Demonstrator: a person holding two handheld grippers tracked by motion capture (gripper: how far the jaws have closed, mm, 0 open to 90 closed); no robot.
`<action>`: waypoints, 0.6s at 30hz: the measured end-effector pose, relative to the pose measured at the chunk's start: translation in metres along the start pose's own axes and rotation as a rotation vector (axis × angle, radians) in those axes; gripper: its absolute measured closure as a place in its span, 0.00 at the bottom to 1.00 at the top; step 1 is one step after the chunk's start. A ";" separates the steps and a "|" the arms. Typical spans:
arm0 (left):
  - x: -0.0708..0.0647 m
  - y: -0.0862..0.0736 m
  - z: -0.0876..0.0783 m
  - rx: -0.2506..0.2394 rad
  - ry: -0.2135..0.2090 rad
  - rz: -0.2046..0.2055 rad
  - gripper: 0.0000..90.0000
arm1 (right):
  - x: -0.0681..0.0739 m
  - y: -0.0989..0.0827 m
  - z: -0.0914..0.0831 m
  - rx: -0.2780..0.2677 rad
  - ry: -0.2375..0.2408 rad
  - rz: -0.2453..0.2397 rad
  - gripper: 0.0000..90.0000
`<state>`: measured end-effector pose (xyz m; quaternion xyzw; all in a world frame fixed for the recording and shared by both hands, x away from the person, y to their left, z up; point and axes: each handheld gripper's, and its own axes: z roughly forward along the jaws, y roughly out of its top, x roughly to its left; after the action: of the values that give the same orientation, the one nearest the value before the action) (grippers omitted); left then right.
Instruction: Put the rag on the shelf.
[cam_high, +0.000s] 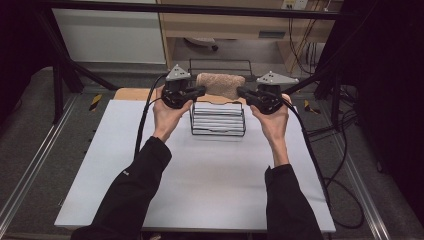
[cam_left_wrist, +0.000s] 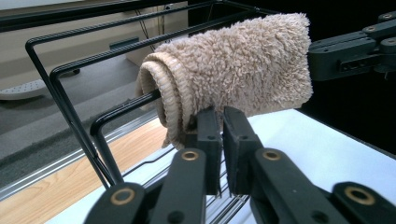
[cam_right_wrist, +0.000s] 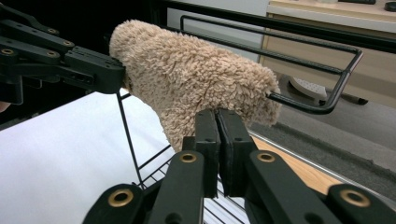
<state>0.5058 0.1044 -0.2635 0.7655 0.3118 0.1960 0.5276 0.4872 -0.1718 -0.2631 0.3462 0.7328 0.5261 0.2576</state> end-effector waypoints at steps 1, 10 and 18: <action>0.000 0.000 -0.001 0.001 0.001 -0.001 0.91 | 0.000 0.000 -0.001 -0.001 0.001 0.002 0.94; -0.002 0.000 -0.011 0.022 0.000 -0.008 0.69 | 0.001 0.004 -0.016 0.001 0.014 0.013 0.81; -0.001 -0.008 -0.025 0.034 0.007 -0.018 0.54 | 0.004 0.004 -0.029 0.009 0.015 0.026 0.63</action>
<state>0.4870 0.1224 -0.2614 0.7709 0.3236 0.1885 0.5152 0.4638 -0.1847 -0.2498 0.3527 0.7325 0.5288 0.2437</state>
